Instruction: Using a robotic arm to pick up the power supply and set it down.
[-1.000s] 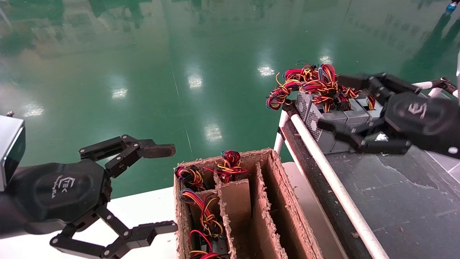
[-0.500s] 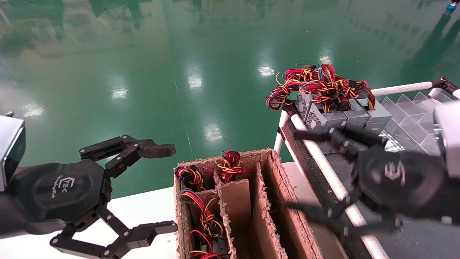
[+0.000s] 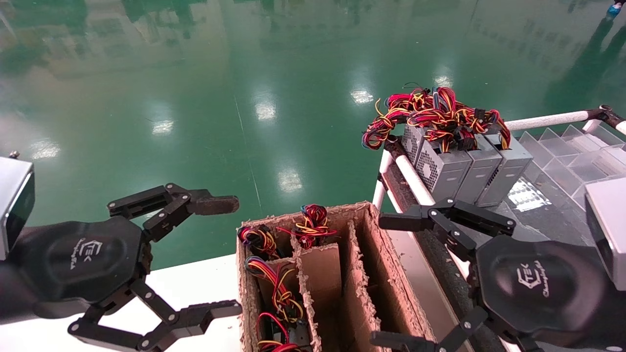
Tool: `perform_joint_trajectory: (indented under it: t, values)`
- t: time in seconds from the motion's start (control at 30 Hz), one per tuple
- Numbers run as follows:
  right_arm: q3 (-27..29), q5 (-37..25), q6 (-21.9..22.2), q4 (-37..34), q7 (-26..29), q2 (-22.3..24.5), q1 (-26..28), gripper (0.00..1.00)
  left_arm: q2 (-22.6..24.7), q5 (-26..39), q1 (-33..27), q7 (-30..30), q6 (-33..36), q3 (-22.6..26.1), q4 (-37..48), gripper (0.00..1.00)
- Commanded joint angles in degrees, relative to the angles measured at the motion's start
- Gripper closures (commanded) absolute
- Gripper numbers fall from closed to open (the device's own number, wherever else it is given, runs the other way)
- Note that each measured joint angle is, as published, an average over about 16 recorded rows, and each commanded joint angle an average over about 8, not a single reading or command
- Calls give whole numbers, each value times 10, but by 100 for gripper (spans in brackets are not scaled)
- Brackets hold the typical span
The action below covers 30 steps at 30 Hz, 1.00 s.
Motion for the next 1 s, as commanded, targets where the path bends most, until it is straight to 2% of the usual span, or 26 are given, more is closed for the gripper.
perform_joint_trajectory:
  t: [0.03, 1.0]
  values:
    - [0, -1, 0, -3, -1, 0, 2, 0, 0, 0, 0, 0, 0, 0, 0, 0]
    - [0, -7, 2, -16, -4, -2, 9, 0, 0, 0, 0, 0, 0, 0, 0, 0]
